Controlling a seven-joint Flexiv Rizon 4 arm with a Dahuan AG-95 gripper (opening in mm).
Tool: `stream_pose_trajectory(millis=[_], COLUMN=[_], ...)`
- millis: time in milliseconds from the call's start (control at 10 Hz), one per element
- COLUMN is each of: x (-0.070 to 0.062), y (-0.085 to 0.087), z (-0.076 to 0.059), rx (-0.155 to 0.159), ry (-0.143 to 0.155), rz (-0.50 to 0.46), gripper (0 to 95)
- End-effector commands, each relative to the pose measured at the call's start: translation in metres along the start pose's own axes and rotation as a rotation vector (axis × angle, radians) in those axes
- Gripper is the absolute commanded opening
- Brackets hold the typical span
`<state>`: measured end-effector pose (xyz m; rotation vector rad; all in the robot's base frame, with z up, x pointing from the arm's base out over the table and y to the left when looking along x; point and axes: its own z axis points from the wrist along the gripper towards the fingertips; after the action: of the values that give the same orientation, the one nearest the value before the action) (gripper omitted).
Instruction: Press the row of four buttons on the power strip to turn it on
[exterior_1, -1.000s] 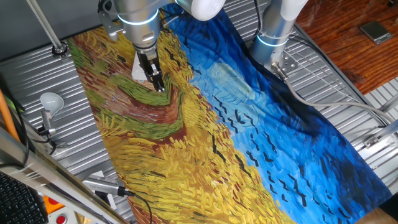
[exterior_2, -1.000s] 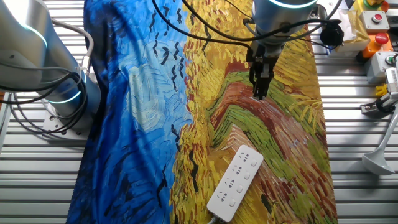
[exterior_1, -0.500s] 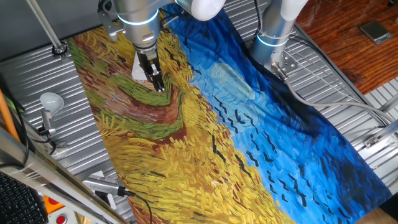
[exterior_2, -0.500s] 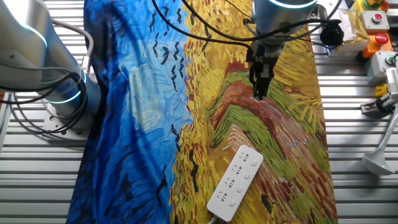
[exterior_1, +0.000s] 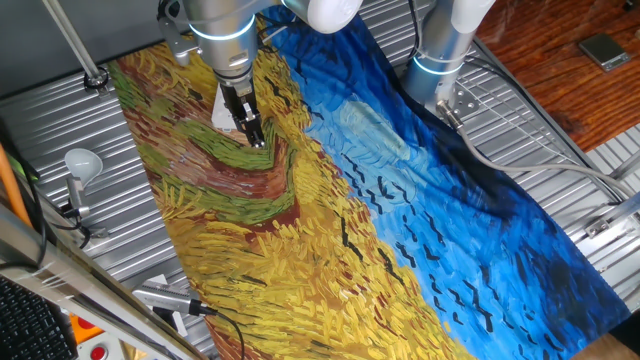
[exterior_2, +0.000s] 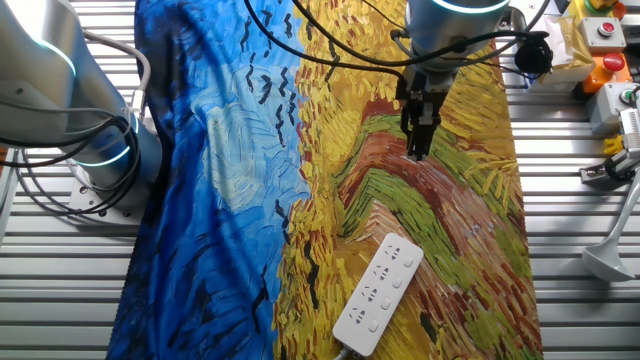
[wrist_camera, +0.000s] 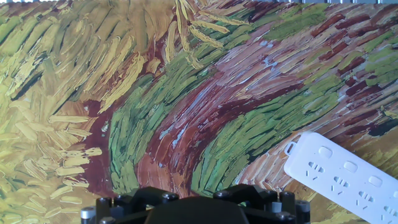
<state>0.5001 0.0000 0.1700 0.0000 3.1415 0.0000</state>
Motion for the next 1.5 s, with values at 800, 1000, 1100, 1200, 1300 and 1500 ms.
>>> stream_pose_trajectory(millis=[800, 1000, 1100, 1200, 1300, 1500], x=[0.0001, 0.0001, 0.0002, 0.0005, 0.0005, 0.0006], y=[0.0000, 0.0000, 0.0000, 0.0000, 0.0001, 0.0001], z=[0.0000, 0.0000, 0.0001, 0.0002, 0.0002, 0.0002], rx=[-0.031, -0.032, -0.031, -0.031, -0.030, -0.025], ry=[-0.033, -0.033, -0.033, -0.033, -0.033, -0.033], rz=[-0.050, -0.052, -0.070, -0.096, -0.094, -0.107], gripper=[0.0, 0.0, 0.0, 0.0, 0.0, 0.0])
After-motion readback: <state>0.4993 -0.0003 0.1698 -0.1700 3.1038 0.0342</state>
